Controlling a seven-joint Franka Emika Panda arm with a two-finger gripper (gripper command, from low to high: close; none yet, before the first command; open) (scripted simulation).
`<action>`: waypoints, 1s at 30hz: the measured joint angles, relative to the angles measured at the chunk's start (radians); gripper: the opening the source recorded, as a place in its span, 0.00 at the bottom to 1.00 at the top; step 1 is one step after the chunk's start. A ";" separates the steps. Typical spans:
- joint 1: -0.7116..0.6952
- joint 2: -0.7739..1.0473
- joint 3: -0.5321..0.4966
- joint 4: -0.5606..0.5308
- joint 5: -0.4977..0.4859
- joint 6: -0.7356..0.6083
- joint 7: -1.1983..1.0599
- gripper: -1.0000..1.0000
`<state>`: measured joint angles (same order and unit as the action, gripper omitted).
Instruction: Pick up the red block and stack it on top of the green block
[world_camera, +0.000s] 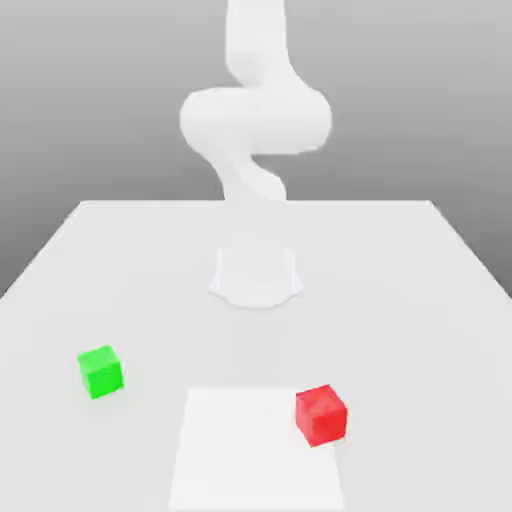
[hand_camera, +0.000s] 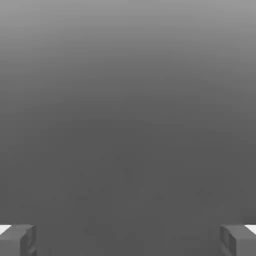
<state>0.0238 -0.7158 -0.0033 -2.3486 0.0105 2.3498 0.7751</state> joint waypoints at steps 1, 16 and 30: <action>0.011 0.041 -0.001 -0.023 0.005 0.023 -0.013 0.50; 0.128 0.594 0.038 -0.332 0.028 0.347 -0.142 0.50; 0.164 0.954 0.027 -0.380 -0.044 0.617 -0.118 0.00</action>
<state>0.1882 0.2380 0.0234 -2.7289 -0.0339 2.9668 0.6568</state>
